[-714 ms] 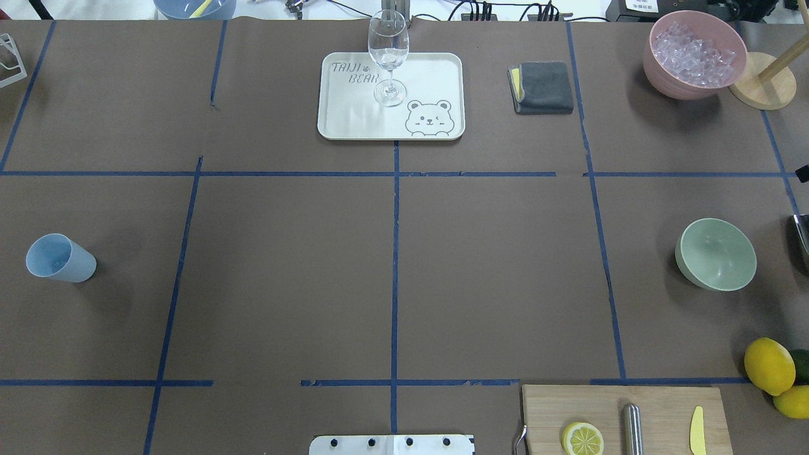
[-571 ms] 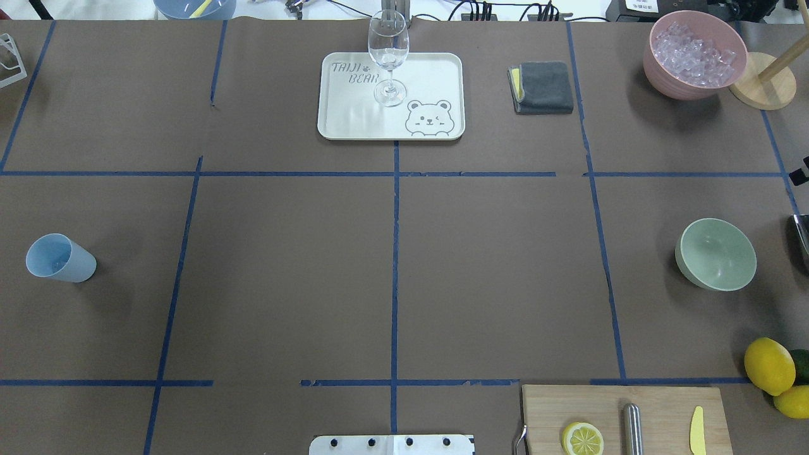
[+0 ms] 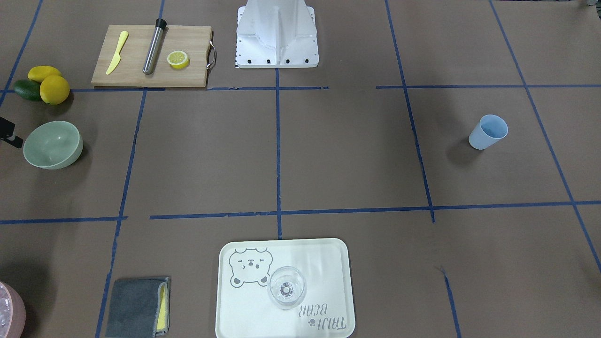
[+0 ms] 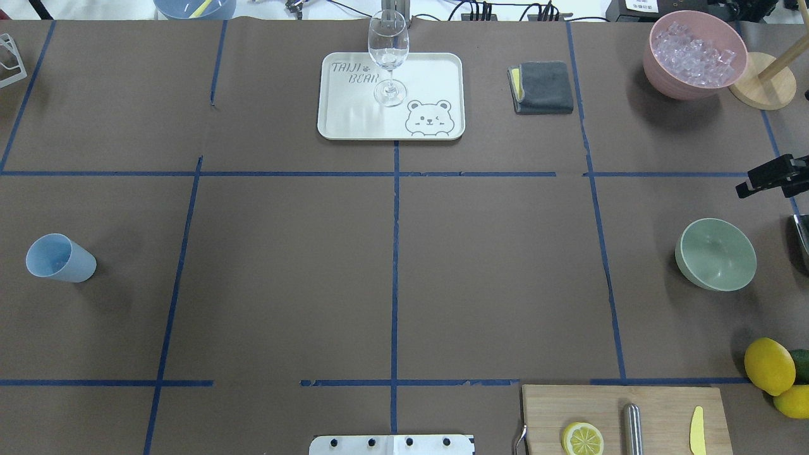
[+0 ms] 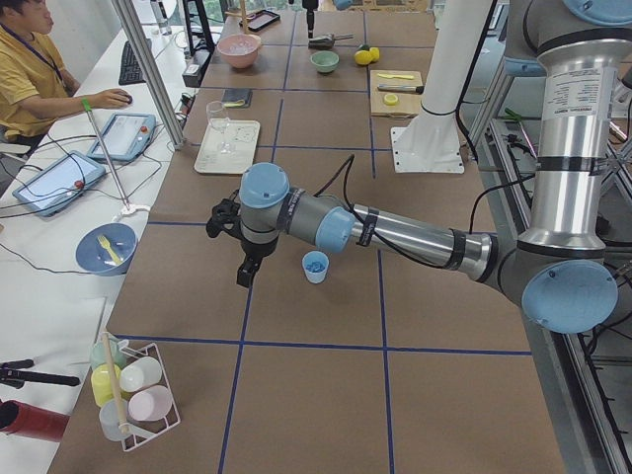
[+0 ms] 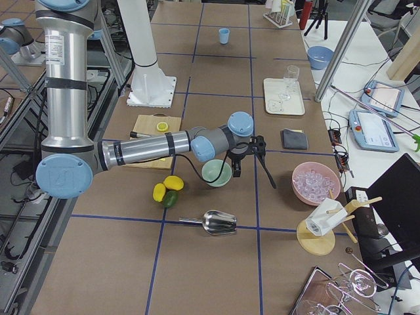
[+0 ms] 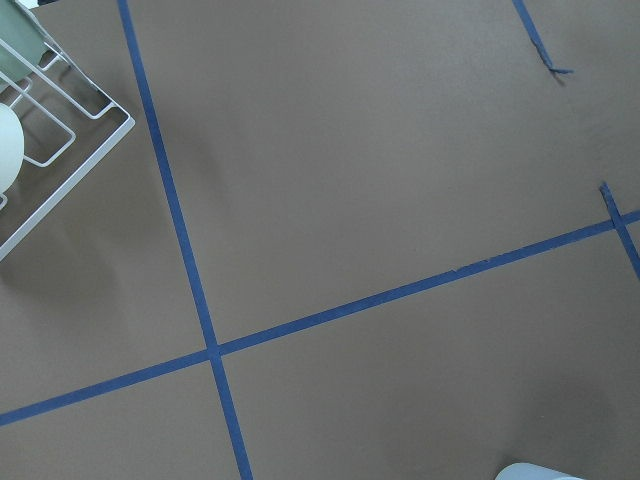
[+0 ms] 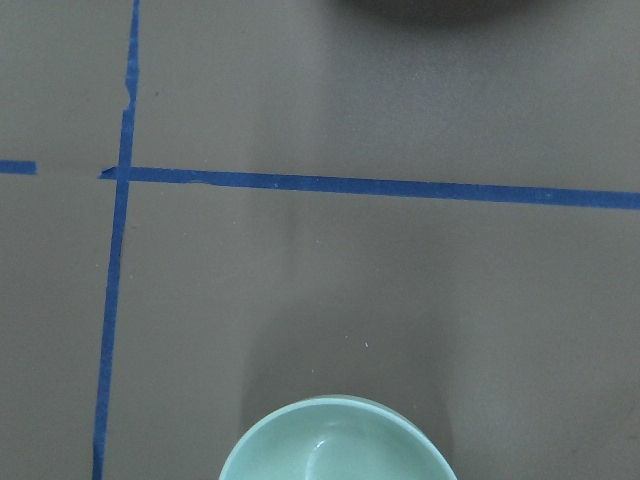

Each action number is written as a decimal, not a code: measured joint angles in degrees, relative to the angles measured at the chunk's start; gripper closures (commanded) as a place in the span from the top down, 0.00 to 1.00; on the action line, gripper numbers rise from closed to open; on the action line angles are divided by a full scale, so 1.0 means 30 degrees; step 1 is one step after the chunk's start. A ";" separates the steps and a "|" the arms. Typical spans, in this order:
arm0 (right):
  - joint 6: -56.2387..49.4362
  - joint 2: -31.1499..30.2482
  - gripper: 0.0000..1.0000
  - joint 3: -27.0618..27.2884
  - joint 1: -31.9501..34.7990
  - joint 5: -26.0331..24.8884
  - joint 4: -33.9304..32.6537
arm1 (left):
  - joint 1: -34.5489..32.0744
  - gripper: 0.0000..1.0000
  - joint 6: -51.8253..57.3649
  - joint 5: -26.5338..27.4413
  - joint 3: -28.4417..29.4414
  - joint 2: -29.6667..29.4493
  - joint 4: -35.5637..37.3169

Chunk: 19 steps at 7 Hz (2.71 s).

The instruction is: Pour ice into bowl

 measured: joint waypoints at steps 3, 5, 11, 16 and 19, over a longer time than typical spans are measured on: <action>0.1834 -0.1350 0.99 -0.0986 -0.1557 -0.1642 0.2236 | -0.0004 1.00 -0.0056 0.0006 0.0025 0.0081 0.0010; 0.3343 -0.1697 0.98 -0.2085 -0.2587 -0.2614 0.4698 | -0.0025 1.00 -0.0067 0.0324 -0.0039 0.0101 0.0011; 0.4931 -0.1826 0.00 -0.4343 -0.4002 -0.3599 0.9097 | -0.0073 1.00 -0.0023 0.0806 -0.0425 0.0106 0.0011; 0.6304 -0.2669 0.00 -0.1077 -0.3953 -0.3485 0.8951 | 0.0334 1.00 0.0014 0.0622 -0.0860 0.0498 -0.1160; 0.8689 -0.2431 0.00 0.0559 -0.4118 -0.3519 0.8850 | 0.2053 1.00 -0.0135 0.0569 -0.0902 0.0530 -0.3795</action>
